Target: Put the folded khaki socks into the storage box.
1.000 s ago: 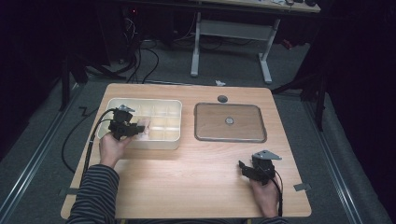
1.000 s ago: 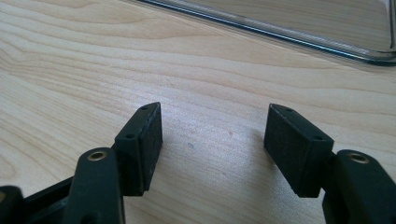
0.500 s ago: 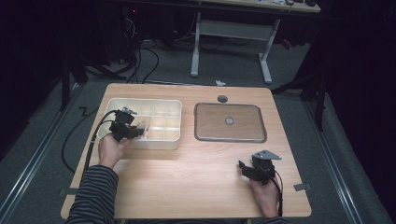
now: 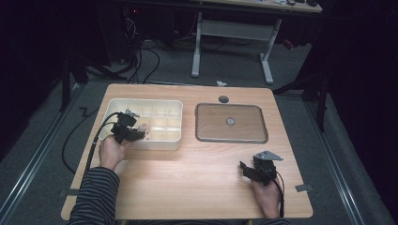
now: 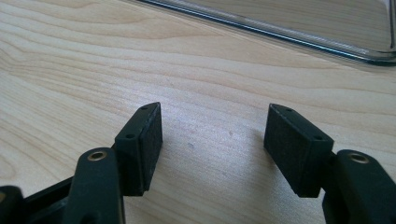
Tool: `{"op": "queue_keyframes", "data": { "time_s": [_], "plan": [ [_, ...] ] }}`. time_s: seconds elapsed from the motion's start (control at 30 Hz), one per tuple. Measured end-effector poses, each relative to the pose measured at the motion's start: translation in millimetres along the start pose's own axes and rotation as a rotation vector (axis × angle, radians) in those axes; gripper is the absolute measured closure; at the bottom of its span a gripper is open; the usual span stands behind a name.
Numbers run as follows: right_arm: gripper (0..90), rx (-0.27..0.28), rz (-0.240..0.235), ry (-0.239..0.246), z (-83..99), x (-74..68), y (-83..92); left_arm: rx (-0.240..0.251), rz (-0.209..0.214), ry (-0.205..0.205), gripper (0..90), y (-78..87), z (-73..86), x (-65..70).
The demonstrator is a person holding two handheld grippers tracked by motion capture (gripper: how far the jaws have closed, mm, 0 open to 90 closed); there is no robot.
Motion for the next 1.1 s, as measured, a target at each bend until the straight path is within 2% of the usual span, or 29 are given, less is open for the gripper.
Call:
{"op": "queue_keyframes", "data": {
  "time_s": [0.03,0.17,0.27,0.33,0.43,0.57,0.73,0.8,0.9,1.1],
  "plan": [
    [37.3,0.0,0.0,0.0,0.0,0.0,0.0,0.0,0.002,0.007,73.9,-0.7,1.3,-0.3],
    [37.3,0.0,0.0,0.0,0.0,0.0,0.0,-0.037,-0.019,-0.016,74.0,-2.5,4.0,2.3],
    [37.3,0.0,0.0,0.0,0.0,0.0,0.0,-0.035,-0.016,-0.012,73.7,-2.5,3.8,2.2],
    [37.3,0.0,0.0,-0.001,0.0,0.0,0.0,-0.035,0.0,-0.004,72.1,-1.5,3.6,1.7],
    [37.3,0.0,0.0,0.0,0.0,0.0,0.0,-0.017,0.025,0.028,65.6,0.5,2.1,1.4],
    [37.3,0.0,0.0,-0.001,0.0,0.0,0.0,0.013,0.031,0.048,59.3,5.7,-1.1,1.4],
    [37.3,0.0,0.0,0.0,0.0,0.0,0.0,0.072,0.031,0.066,58.0,13.6,-9.0,1.4],
    [37.3,0.0,0.0,0.0,0.0,0.0,0.0,0.095,0.017,0.062,58.4,17.0,-14.7,2.0],
    [37.3,0.0,0.0,-0.001,0.0,0.0,0.0,0.132,0.006,0.085,63.1,19.0,-19.8,1.4],
    [37.2,0.0,-0.001,0.0,0.0,-0.1,0.0,0.113,-0.019,0.086,74.5,11.4,-18.2,0.2]
  ]
}}
Point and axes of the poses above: each handheld gripper's, and its own axes: y roughly backward along the jaws, z roughly out of its underside, x roughly to its right, the point moved 6 cm from there along -y, roughly forward along the jaws, and after that the axes turned 7 degrees about -z, right-handed, at the moved point
